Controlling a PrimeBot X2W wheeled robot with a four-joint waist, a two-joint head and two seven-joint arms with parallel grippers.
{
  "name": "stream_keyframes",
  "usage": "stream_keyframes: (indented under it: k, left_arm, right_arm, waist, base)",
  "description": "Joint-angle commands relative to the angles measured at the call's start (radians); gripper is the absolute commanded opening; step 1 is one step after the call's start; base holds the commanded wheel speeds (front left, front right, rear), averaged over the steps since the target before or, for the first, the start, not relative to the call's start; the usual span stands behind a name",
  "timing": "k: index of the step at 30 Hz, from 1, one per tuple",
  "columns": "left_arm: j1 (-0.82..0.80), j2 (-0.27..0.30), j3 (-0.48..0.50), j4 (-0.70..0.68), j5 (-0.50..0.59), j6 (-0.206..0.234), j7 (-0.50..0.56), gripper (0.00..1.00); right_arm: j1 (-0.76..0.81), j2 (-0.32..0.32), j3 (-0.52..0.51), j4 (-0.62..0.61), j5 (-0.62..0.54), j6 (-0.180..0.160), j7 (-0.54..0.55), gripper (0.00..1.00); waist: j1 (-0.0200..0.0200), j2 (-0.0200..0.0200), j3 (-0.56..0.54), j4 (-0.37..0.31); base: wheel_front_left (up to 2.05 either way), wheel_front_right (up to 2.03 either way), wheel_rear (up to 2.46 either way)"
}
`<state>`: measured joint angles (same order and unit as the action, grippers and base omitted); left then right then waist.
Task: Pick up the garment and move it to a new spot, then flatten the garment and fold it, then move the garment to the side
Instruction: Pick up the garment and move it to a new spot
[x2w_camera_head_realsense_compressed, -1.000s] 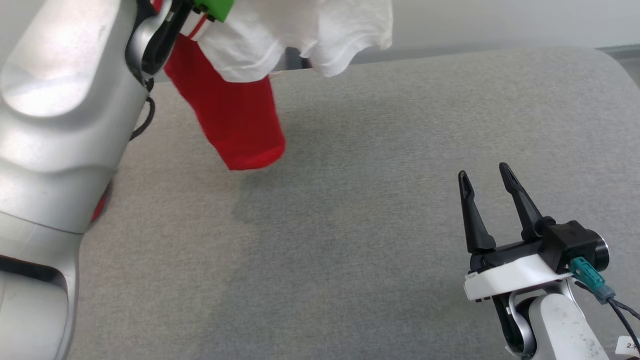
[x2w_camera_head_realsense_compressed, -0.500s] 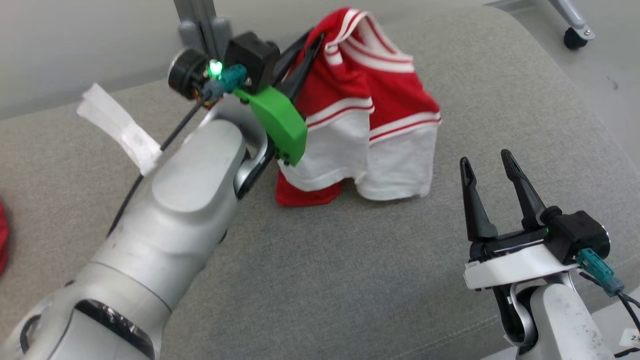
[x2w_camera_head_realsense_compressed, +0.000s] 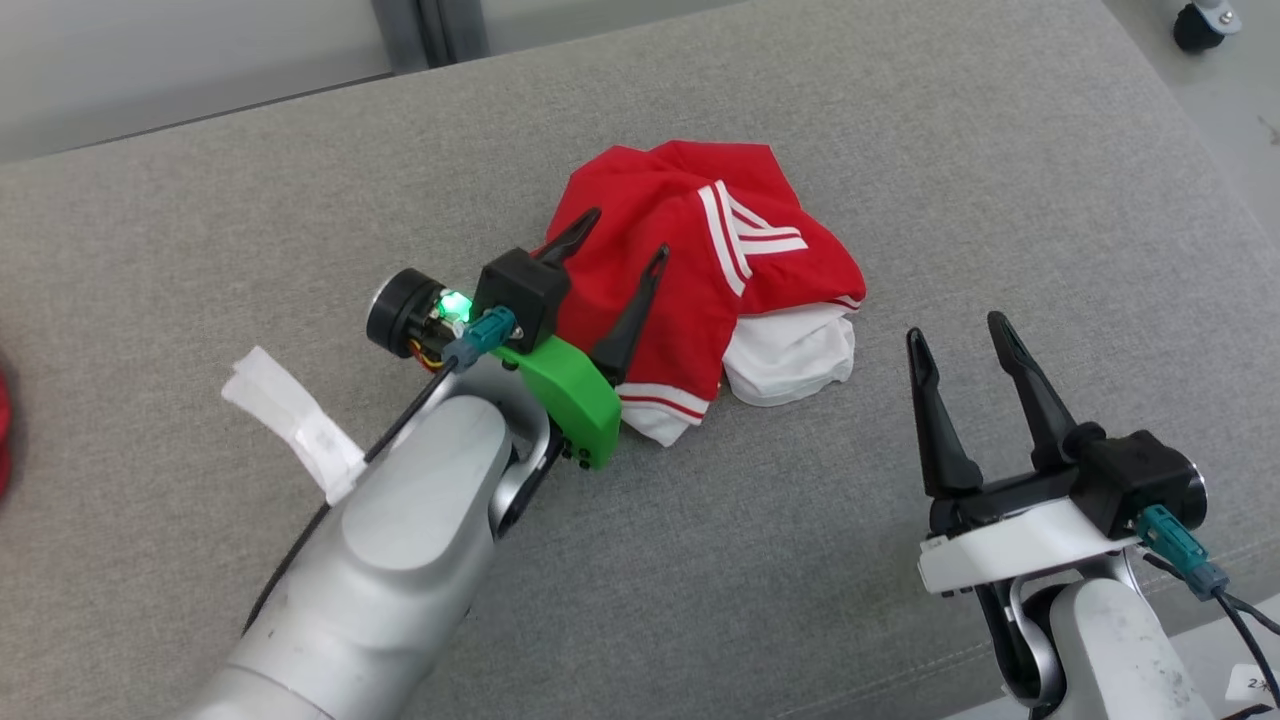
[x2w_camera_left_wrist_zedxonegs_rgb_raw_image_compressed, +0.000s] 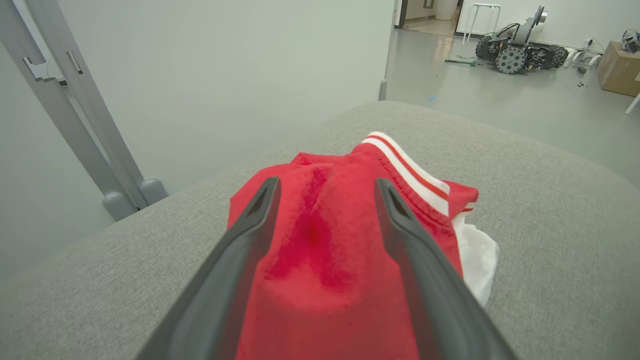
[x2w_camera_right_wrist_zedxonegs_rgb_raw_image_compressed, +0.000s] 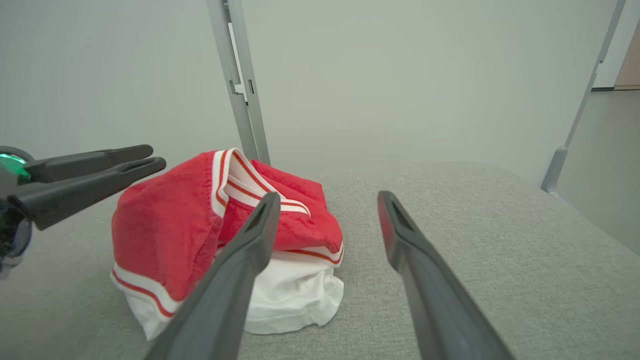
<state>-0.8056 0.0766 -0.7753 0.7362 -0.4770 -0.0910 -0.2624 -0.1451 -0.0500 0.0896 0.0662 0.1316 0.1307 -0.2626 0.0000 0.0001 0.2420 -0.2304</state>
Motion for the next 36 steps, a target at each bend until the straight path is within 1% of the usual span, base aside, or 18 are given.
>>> stream_keyframes:
  k: [1, 3, 6, 9, 13, 15, 16, 18, 21, 27, 31, 36]
  left_arm:
    - [0.054, 0.0, 0.023, -0.028, 0.018, 0.009, -0.004, 1.0]
    - [0.106, 0.0, 0.057, -0.073, 0.034, 0.015, -0.003, 1.0]
    - [0.212, 0.013, 0.12, -0.16, 0.076, 0.044, -0.003, 1.0]
    - [0.34, 0.024, 0.205, -0.259, 0.108, 0.083, -0.002, 1.0]
    - [0.495, 0.027, 0.335, -0.41, 0.167, 0.132, -0.002, 1.0]
    - [0.569, 0.022, 0.403, -0.482, 0.193, 0.143, -0.002, 1.0]
    - [0.641, 0.014, 0.465, -0.538, 0.21, 0.143, -0.002, 1.0]
    - [0.702, 0.005, 0.522, -0.577, 0.228, 0.139, -0.002, 1.0]
    - [0.778, -0.006, 0.58, -0.613, 0.262, 0.13, -0.002, 1.0]
    - [0.911, -0.021, 0.632, -0.68, 0.314, 0.095, -0.002, 1.0]
    - [0.974, -0.025, 0.638, -0.69, 0.326, 0.091, -0.002, 1.0]
    - [1.009, -0.026, 0.614, -0.704, 0.321, 0.106, -0.002, 1.0]
  right_arm:
    - [0.025, -0.001, -0.002, 0.007, -0.007, 0.0, -0.003, 1.0]
    - [0.043, -0.001, -0.001, 0.013, -0.011, 0.0, -0.003, 1.0]
    - [0.072, -0.001, 0.0, 0.018, -0.018, 0.0, -0.003, 1.0]
    - [0.108, -0.001, -0.005, 0.02, -0.022, 0.0, -0.003, 1.0]
    - [0.143, -0.001, -0.014, 0.014, -0.028, 0.0, -0.003, 1.0]
    - [0.159, -0.001, -0.018, 0.013, -0.031, 0.0, -0.003, 1.0]
    - [0.172, -0.001, -0.018, 0.009, -0.032, 0.0, -0.003, 1.0]
    - [0.186, -0.001, -0.017, 0.006, -0.033, 0.0, -0.003, 1.0]
    - [0.204, -0.001, -0.015, 0.002, -0.034, 0.0, -0.003, 1.0]
    - [0.239, -0.001, -0.008, -0.002, -0.036, 0.0, -0.003, 1.0]
    - [0.268, -0.001, -0.002, -0.003, -0.029, 0.0, -0.003, 1.0]
    - [0.292, -0.001, -0.008, -0.001, -0.02, 0.0, -0.003, 1.0]
  waist:
    - [0.0, -0.0001, -0.07, 0.06]
    - [0.0, -0.0001, -0.101, 0.082]
    - [0.0, -0.0001, -0.155, 0.119]
    - [0.0, -0.0001, -0.205, 0.159]
    - [0.0, -0.0001, -0.243, 0.204]
    - [0.0, -0.0001, -0.257, 0.225]
    - [0.0, -0.0001, -0.271, 0.241]
    - [0.0, -0.0001, -0.284, 0.252]
    - [0.0, -0.0001, -0.301, 0.265]
    - [0.0, -0.0001, -0.334, 0.274]
    - [0.0, -0.0001, -0.36, 0.272]
    - [0.0, -0.0001, -0.377, 0.27]
  base:
    - [0.0, 0.0, 0.0]
    - [0.0, 0.0, 0.0]
    - [0.0, 0.0, 0.0]
    - [0.0, 0.0, 0.0]
    - [0.0, 0.0, 0.0]
    - [0.0, 0.0, 0.0]
    - [0.0, 0.0, 0.0]
    - [0.0, 0.0, 0.0]
    - [0.0, 0.0, 0.0]
    - [0.0, 0.0, 0.0]
    - [0.0, 0.0, 0.0]
    - [0.0, 0.0, 0.0]
